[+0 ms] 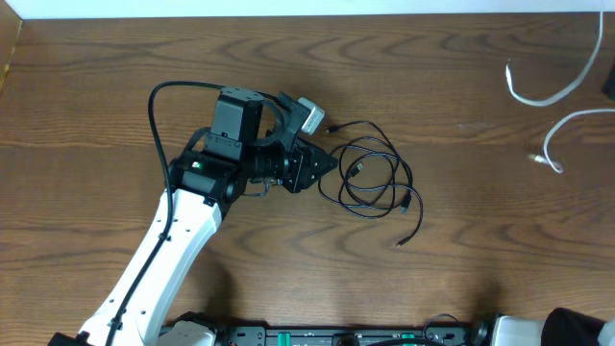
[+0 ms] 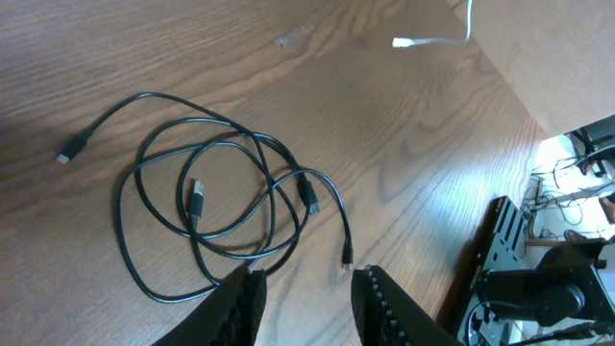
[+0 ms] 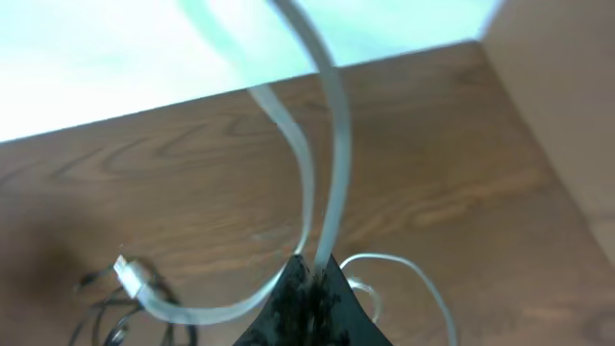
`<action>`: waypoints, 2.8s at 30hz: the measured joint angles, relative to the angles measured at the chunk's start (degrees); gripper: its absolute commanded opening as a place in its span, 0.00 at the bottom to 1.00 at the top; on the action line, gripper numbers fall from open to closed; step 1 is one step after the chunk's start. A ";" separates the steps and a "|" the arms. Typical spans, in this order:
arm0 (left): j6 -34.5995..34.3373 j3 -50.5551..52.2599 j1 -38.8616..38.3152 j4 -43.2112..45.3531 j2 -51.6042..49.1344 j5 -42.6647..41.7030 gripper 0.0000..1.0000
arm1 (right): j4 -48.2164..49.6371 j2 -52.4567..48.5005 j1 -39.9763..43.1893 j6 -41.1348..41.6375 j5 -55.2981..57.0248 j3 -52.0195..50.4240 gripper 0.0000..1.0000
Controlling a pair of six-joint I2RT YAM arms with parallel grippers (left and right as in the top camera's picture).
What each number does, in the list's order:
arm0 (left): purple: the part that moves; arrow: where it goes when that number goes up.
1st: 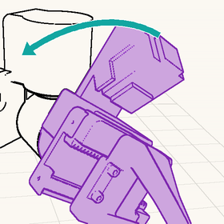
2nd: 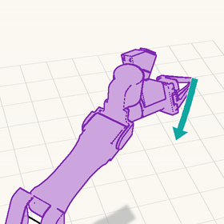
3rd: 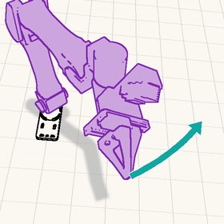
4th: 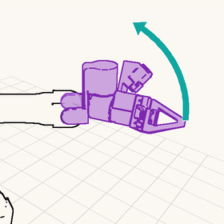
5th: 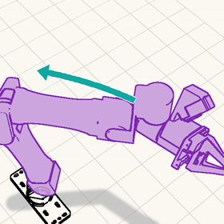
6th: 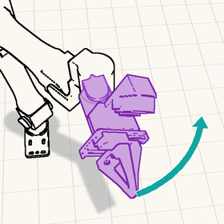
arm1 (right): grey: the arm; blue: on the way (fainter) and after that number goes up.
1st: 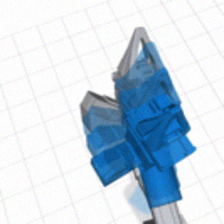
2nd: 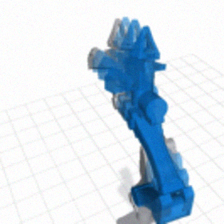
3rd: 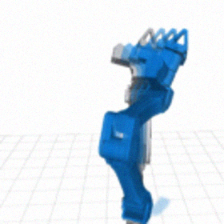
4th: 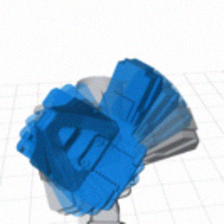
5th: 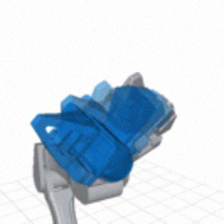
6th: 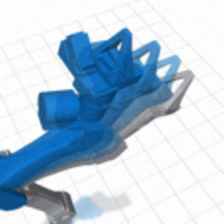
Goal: Untangle cables
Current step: 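Carry the white cable off to the upper right and drop it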
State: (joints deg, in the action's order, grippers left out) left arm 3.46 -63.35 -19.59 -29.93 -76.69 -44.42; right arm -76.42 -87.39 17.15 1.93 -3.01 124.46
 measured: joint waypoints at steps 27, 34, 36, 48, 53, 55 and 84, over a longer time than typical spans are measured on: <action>1.11 0.00 0.00 -0.48 0.00 7.30 0.35 | 1.18 -13.27 37.81 15.47 13.86 -6.03 0.01; 1.11 0.00 0.00 -0.50 0.00 7.30 0.35 | 4.00 -13.44 41.40 15.72 10.82 -13.53 0.01; 1.11 0.00 0.00 -0.48 0.00 7.30 0.35 | 5.38 -13.46 41.55 15.72 10.56 -15.61 0.01; 1.11 0.00 0.00 -0.50 0.00 7.30 0.35 | 16.96 -13.49 41.55 17.86 12.85 -34.80 0.01; 1.11 0.00 0.00 -0.50 0.00 7.30 0.35 | 22.60 -13.49 42.77 18.69 13.31 -43.01 0.01; 1.11 0.00 0.00 -0.46 0.00 7.32 0.35 | 23.08 -13.49 43.50 18.95 13.29 -44.26 0.03; 1.14 0.00 0.00 -1.25 0.00 7.30 0.35 | 25.14 -4.63 45.16 18.32 2.08 -44.83 0.77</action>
State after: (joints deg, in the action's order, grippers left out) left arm 4.60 -63.35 -19.59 -31.18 -76.69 -37.12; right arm -51.29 -92.03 62.30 20.25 -0.93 79.64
